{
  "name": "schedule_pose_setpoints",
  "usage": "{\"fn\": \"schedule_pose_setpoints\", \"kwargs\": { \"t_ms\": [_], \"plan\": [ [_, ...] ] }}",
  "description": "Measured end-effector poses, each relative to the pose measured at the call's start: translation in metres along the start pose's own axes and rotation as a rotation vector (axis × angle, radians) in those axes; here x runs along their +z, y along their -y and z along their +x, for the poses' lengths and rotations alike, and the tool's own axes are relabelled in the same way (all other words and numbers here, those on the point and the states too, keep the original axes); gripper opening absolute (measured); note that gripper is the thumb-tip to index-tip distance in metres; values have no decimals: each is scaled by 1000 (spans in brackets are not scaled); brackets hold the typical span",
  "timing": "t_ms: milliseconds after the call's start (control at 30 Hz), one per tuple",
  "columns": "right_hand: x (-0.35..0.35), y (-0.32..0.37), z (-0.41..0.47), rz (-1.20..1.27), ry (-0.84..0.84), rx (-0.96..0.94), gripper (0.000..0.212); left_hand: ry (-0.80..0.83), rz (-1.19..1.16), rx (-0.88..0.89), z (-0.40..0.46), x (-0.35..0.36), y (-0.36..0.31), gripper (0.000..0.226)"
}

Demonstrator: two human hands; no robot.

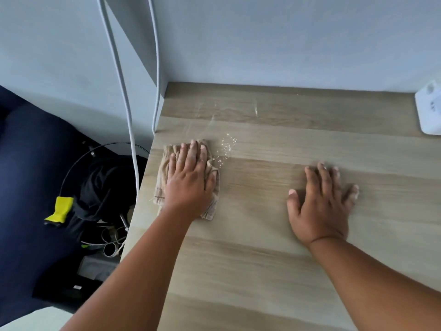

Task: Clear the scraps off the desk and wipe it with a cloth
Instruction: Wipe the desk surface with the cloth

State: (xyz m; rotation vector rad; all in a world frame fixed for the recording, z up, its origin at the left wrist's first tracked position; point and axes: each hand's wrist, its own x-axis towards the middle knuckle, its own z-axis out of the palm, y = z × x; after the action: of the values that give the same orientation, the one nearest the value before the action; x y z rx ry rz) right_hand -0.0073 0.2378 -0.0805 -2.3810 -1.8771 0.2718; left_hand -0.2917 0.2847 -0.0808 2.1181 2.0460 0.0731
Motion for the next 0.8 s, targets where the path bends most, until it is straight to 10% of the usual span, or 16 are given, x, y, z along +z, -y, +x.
{"fn": "schedule_pose_setpoints", "kwargs": {
  "t_ms": [333, 667, 800],
  "plan": [
    [-1, 1, 0, -11, -2, 2, 77, -19, 21, 79, -98, 28, -46, 70],
    [3, 2, 2, -19, -34, -7, 75, -10, -117, -457, 2, 14, -82, 79],
    [2, 1, 1, -11, -34, -2, 75, 33, -108, -308, 25, 13, -88, 82]
  ]
}}
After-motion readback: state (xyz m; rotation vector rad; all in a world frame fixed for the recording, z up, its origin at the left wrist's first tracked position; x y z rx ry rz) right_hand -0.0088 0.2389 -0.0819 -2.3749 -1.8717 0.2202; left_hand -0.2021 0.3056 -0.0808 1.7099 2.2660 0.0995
